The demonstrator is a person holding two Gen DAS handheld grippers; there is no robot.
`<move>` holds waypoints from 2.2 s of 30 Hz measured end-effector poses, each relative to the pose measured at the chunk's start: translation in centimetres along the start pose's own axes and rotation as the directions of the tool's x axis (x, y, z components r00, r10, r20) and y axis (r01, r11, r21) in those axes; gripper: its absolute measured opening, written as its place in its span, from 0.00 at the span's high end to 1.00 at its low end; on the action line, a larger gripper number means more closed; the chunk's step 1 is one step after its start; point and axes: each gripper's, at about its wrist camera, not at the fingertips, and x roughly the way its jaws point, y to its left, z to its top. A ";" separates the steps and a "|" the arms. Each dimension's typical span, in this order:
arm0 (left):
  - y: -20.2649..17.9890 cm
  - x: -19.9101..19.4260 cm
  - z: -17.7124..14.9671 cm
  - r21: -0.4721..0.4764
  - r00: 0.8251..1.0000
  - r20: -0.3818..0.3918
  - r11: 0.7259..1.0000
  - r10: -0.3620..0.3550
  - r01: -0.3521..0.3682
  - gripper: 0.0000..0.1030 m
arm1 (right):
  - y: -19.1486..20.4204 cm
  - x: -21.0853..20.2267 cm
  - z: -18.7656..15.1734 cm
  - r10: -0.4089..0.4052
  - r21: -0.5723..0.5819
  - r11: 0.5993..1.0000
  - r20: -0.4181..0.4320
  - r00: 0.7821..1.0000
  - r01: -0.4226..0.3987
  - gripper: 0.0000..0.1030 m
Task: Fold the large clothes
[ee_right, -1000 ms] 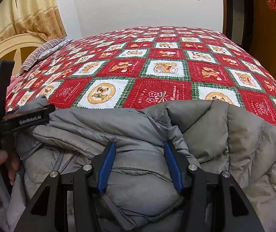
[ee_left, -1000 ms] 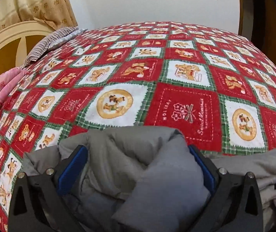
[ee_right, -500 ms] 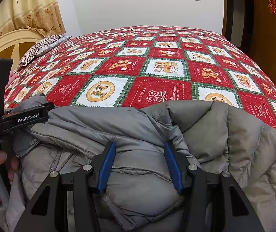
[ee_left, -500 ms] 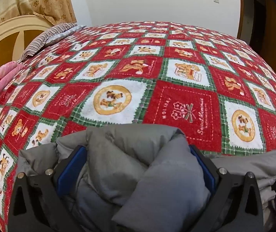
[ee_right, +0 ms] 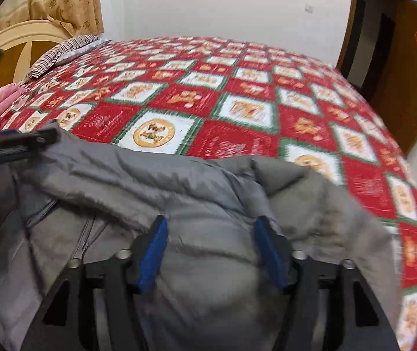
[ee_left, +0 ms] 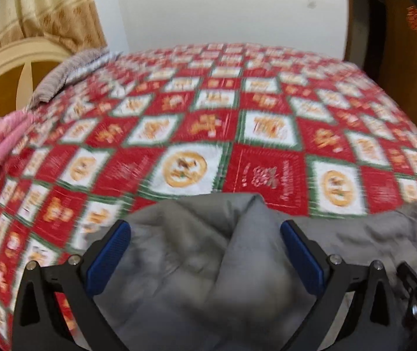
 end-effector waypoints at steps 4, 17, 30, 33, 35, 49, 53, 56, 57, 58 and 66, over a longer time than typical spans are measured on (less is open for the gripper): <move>2.4 -6.0 -3.5 0.076 0.999 0.035 0.997 -0.025 0.022 0.00 | -2.1 -4.4 -2.5 -0.003 0.046 0.999 0.003 1.000 0.003 0.33; 11.5 -15.8 -22.1 0.117 0.998 -0.064 0.993 -0.002 0.009 0.00 | -7.9 -16.8 -21.2 -0.010 0.176 0.984 -0.112 0.994 0.030 0.32; 15.6 -20.5 -31.8 0.054 0.994 -0.092 0.996 -0.063 0.068 0.00 | -7.4 -25.7 -32.6 0.031 0.237 0.972 -0.087 0.996 -0.010 0.32; 16.0 -21.2 -33.2 0.032 0.989 -0.105 0.993 -0.106 0.110 0.00 | -6.4 -26.3 -34.5 0.055 0.227 0.973 -0.101 0.993 -0.031 0.32; 15.9 -21.5 -34.0 0.023 0.984 -0.119 0.990 -0.135 0.139 0.00 | -6.0 -26.6 -35.8 0.072 0.232 0.972 -0.106 0.992 -0.045 0.32; 16.9 -31.0 -33.8 0.108 0.945 0.033 0.941 -0.327 0.322 0.90 | -5.3 -35.6 -37.0 0.243 0.241 0.937 0.067 0.968 -0.252 0.91; 19.8 -38.2 -32.4 0.098 0.891 0.143 0.902 -0.431 0.420 0.90 | -5.9 -43.3 -35.8 0.251 0.214 0.932 0.206 0.946 -0.293 0.92; 20.8 -40.9 -30.6 0.108 0.875 0.220 0.902 -0.432 0.418 0.90 | -7.1 -46.6 -34.0 0.263 0.216 0.916 0.311 0.913 -0.337 0.92; 20.8 -40.7 -29.8 0.112 0.872 0.229 0.902 -0.432 0.418 0.90 | -7.6 -46.7 -33.0 0.265 0.223 0.910 0.335 0.904 -0.349 0.92; 20.9 -40.2 -29.0 0.114 0.875 0.235 0.906 -0.423 0.407 0.90 | -7.9 -46.1 -31.7 0.259 0.225 0.910 0.349 0.901 -0.349 0.92; 16.5 -27.9 -19.4 0.089 0.927 0.191 0.946 -0.324 0.312 0.89 | -10.8 -34.2 -22.5 0.167 0.362 0.891 0.299 0.940 -0.273 0.92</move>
